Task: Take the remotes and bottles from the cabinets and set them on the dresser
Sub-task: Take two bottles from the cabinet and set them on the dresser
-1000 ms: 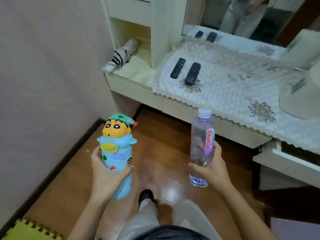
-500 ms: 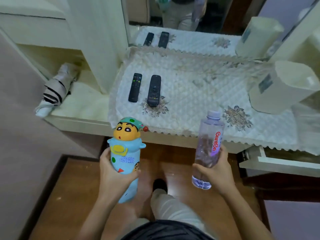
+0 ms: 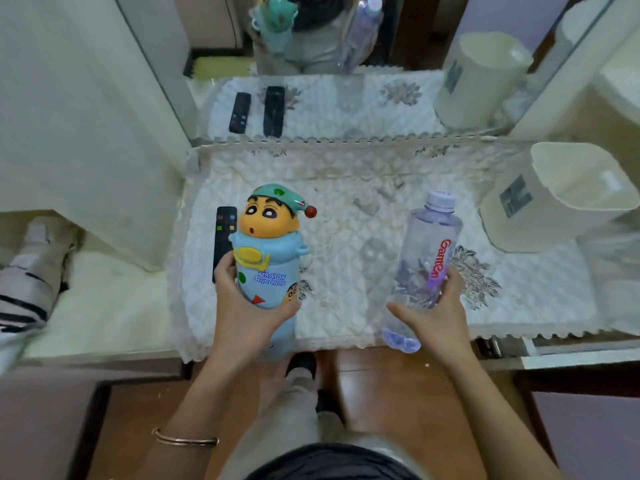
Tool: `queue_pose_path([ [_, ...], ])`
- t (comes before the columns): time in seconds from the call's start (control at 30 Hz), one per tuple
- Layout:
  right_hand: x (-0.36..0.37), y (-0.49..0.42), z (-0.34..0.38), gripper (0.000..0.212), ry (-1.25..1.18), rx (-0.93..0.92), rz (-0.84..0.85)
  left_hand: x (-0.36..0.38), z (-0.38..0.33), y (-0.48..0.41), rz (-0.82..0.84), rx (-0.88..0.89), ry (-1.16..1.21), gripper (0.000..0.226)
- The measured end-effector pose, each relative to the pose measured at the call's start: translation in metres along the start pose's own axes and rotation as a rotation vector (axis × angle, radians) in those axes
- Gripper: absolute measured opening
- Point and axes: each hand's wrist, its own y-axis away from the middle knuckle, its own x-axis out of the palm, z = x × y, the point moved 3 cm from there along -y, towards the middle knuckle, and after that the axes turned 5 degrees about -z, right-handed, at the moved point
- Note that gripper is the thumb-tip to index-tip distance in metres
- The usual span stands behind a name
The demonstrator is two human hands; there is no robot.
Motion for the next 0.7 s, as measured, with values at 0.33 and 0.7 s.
queue_pose_path([
  [0.33, 0.038, -0.063, 0.039, 0.081, -0.031, -0.069, -0.083, 0.048, -0.005, -0.092, 0.134, 0.030, 0.051, 0.093],
  [0.7, 0.079, -0.130, 0.050, 0.069, -0.060, -0.158, 0.002, 0.103, -0.008, -0.127, 0.038, -0.017, 0.092, 0.074],
])
